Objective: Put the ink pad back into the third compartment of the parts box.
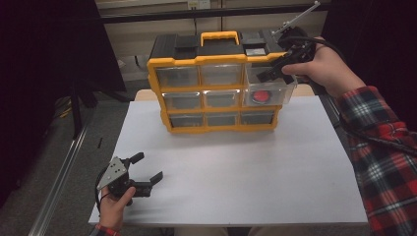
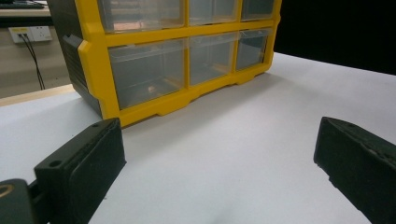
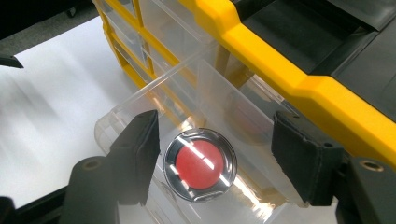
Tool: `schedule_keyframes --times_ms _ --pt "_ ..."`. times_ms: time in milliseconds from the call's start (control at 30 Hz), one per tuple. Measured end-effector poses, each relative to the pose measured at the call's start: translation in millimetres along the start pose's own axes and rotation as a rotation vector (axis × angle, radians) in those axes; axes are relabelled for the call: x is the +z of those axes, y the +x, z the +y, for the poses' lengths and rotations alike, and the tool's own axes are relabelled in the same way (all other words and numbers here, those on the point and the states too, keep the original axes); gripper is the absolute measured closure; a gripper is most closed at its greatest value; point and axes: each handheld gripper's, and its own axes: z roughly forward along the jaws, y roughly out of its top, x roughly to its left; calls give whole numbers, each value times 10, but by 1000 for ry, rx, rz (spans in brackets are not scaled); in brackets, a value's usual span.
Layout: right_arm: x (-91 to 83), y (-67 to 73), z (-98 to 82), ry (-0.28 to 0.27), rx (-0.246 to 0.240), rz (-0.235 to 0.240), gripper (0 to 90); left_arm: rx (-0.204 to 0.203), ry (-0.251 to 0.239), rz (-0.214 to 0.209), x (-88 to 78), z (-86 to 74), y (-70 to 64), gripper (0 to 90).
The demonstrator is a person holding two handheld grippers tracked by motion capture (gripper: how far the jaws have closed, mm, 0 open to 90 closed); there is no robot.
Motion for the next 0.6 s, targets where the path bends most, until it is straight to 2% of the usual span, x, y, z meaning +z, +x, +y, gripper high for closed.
schedule_keyframes --times_ms 167,400,433,600 --pt "-22 -15 -23 -11 6 16 361 3 0 2 1 0 1 20" --pt "-66 0 -38 -33 11 43 452 0 0 0 1 0 -1 20" --pt "-78 14 -40 -24 20 42 463 5 1 3 -1 2 1 20" --pt "-120 48 -49 -50 18 48 536 6 0 0 -2 3 1 20"
